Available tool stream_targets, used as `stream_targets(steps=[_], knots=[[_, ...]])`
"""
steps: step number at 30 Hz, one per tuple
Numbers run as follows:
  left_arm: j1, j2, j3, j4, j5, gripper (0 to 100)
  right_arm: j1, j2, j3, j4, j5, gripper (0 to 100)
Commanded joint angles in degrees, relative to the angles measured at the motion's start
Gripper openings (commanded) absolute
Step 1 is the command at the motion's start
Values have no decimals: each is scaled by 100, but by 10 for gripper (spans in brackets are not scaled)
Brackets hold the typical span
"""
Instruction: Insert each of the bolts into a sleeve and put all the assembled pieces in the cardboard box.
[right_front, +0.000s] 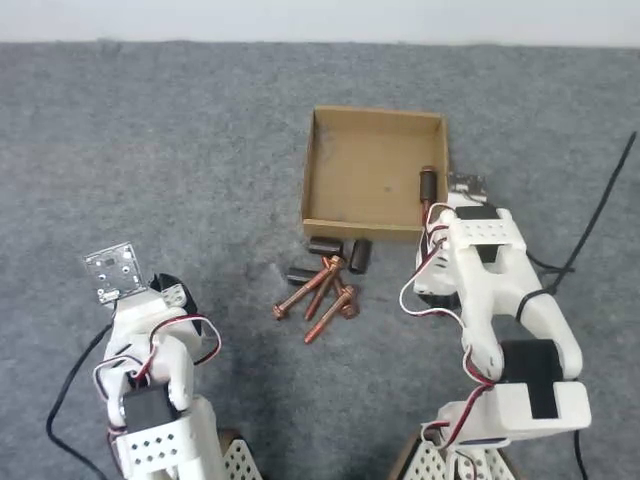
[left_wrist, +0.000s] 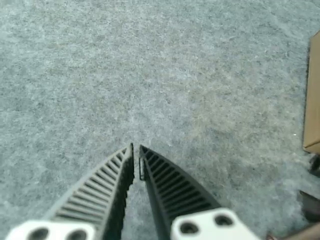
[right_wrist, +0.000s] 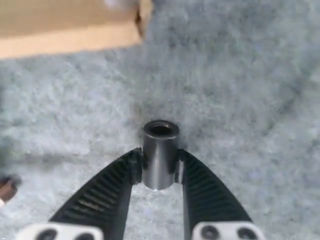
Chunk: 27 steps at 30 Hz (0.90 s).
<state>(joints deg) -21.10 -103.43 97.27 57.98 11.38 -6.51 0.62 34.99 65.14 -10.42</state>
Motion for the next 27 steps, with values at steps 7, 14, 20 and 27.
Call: stream_targets(steps=[7, 14, 20, 27], knots=[[-18, -62, -75, 18, -44, 10, 66, -374, 35, 57, 62, 102], [-18, -62, -75, 18, -44, 10, 57, -664, 273, 40, 53, 102], [-9, -62, -75, 18, -53, 10, 57, -1798, 1143, -523, 62, 102], [-9, -62, -75, 18, -53, 10, 66, -1701, 1231, -787, 53, 102]])
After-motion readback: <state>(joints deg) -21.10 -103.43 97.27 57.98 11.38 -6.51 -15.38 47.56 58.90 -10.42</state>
